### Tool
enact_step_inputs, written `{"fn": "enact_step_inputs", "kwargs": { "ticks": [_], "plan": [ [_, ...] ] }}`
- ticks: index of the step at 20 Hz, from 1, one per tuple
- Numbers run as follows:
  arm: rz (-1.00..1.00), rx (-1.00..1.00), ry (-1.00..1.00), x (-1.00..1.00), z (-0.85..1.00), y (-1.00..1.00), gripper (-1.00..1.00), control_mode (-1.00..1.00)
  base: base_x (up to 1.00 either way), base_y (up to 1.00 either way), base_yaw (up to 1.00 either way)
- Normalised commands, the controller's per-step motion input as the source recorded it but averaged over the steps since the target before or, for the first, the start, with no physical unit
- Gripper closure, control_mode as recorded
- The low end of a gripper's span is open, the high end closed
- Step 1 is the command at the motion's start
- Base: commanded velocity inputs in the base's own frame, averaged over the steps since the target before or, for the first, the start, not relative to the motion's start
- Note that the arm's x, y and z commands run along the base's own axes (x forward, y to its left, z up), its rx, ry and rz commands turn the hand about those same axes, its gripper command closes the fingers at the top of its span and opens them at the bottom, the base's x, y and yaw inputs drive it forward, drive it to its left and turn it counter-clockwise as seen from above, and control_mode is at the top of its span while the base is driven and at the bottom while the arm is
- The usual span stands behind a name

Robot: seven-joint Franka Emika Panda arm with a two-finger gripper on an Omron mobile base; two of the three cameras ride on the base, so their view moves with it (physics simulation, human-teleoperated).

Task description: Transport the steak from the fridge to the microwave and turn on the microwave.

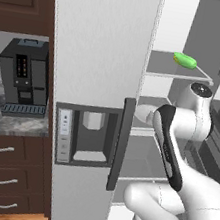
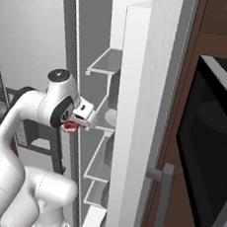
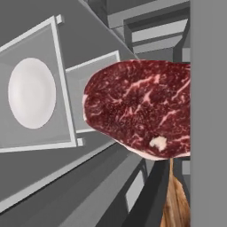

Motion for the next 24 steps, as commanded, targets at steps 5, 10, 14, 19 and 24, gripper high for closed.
{"fn": "enact_step_inputs", "kwargs": {
  "ticks": [5, 10, 14, 19, 24],
  "plan": [
    [0.00, 0.00, 0.00, -0.28, 0.09, 0.09, 1.00, -1.00, 0.00, 0.00, 0.00],
    [0.00, 0.00, 0.00, -0.22, 0.05, 0.08, 1.00, -1.00, 0.00, 0.00, 0.00],
    [0.00, 0.00, 0.00, -0.03, 0.00, 0.02, 1.00, -1.00, 0.00, 0.00, 0.00],
    [0.00, 0.00, 0.00, 0.00, 0.00, 0.00, 1.00, -1.00, 0.00, 0.00, 0.00],
    [0.00, 0.00, 0.00, 0.00, 0.00, 0.00, 1.00, -1.00, 0.00, 0.00, 0.00]
  ]
}}
